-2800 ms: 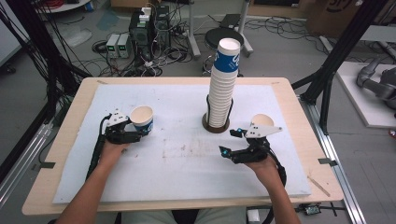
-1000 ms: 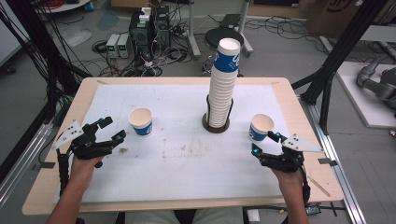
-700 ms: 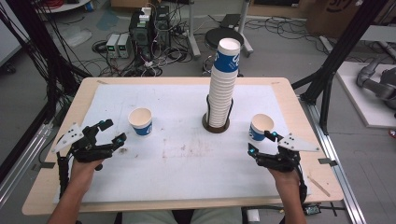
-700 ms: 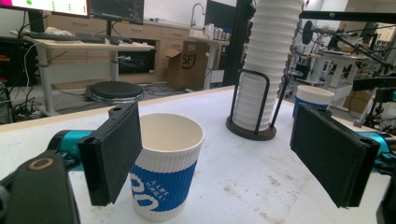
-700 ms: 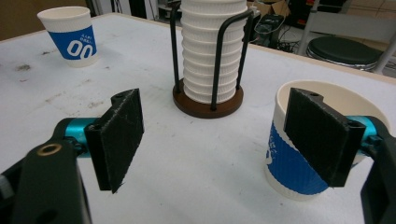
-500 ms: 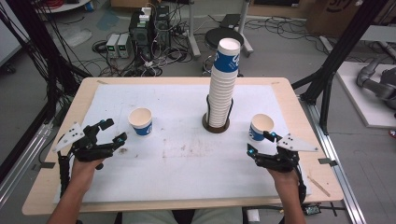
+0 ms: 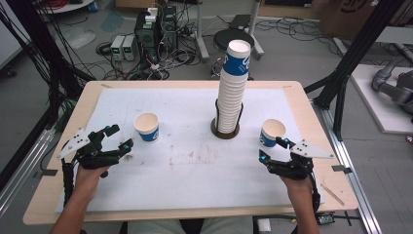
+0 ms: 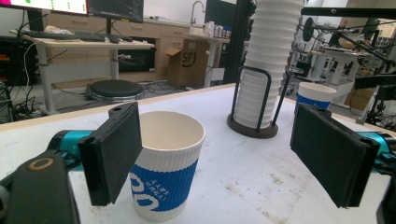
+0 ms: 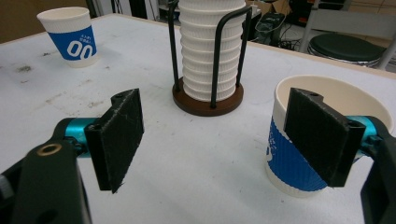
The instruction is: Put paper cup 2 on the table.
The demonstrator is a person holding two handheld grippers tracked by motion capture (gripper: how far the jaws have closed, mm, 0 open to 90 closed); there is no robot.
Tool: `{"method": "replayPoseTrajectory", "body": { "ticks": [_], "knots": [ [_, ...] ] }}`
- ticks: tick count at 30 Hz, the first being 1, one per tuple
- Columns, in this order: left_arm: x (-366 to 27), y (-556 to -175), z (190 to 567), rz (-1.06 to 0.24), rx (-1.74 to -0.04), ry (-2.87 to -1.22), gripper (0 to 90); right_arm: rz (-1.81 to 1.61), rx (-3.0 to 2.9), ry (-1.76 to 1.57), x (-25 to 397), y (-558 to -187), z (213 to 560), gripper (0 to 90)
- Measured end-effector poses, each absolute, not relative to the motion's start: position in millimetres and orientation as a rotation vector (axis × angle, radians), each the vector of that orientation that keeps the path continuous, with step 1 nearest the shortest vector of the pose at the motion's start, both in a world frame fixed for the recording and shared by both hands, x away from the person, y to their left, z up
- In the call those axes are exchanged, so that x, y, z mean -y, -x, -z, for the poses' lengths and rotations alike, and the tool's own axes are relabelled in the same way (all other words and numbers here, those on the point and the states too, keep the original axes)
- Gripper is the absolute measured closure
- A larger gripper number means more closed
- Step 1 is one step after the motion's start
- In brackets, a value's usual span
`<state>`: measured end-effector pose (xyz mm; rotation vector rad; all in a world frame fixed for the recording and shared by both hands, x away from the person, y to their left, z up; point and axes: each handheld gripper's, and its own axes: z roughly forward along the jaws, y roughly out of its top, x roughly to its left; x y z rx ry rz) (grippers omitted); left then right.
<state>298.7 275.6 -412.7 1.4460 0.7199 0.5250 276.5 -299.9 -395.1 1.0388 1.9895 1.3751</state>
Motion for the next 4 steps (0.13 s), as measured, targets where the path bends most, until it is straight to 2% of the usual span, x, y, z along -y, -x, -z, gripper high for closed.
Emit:
{"method": "replayPoseTrajectory", "body": {
  "ticks": [4],
  "knots": [
    [-276.1,-297.9,413.0,-0.532,-0.724,-1.442,16.6,-1.376,-1.993,-1.032,299.9,-278.1,395.6,20.6]
  ]
}}
